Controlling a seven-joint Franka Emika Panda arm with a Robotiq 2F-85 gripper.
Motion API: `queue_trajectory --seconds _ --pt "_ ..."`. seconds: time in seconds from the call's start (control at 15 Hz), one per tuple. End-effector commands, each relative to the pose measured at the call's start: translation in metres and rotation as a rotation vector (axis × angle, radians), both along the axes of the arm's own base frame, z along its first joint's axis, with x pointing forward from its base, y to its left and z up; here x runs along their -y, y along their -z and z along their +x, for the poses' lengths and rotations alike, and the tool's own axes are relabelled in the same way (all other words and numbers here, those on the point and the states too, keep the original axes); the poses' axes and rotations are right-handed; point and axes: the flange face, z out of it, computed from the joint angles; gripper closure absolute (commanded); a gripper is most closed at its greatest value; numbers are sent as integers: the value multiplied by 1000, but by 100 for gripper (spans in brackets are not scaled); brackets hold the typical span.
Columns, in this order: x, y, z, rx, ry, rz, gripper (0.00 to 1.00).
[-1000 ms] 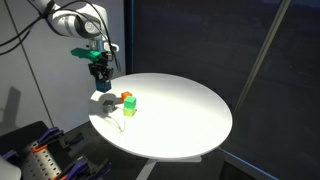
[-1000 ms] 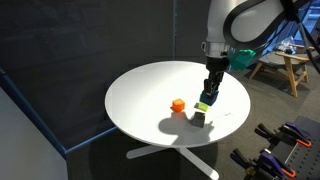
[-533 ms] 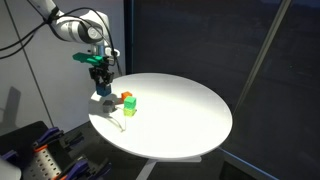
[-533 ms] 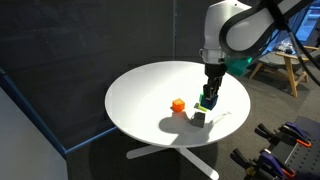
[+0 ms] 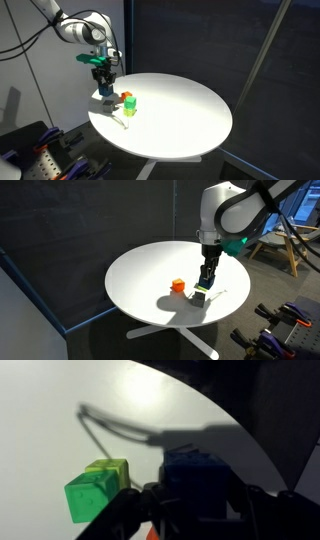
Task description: Put the blue block on the grey block
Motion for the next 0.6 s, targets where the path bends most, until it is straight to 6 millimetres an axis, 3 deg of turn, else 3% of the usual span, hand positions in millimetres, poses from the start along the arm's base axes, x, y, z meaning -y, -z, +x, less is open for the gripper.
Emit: queue_trajectory --seconds 0.0,0.53 --pt "-1 2 10 3 -21 -13 69" --pt "-3 21 15 -21 -33 -21 69"
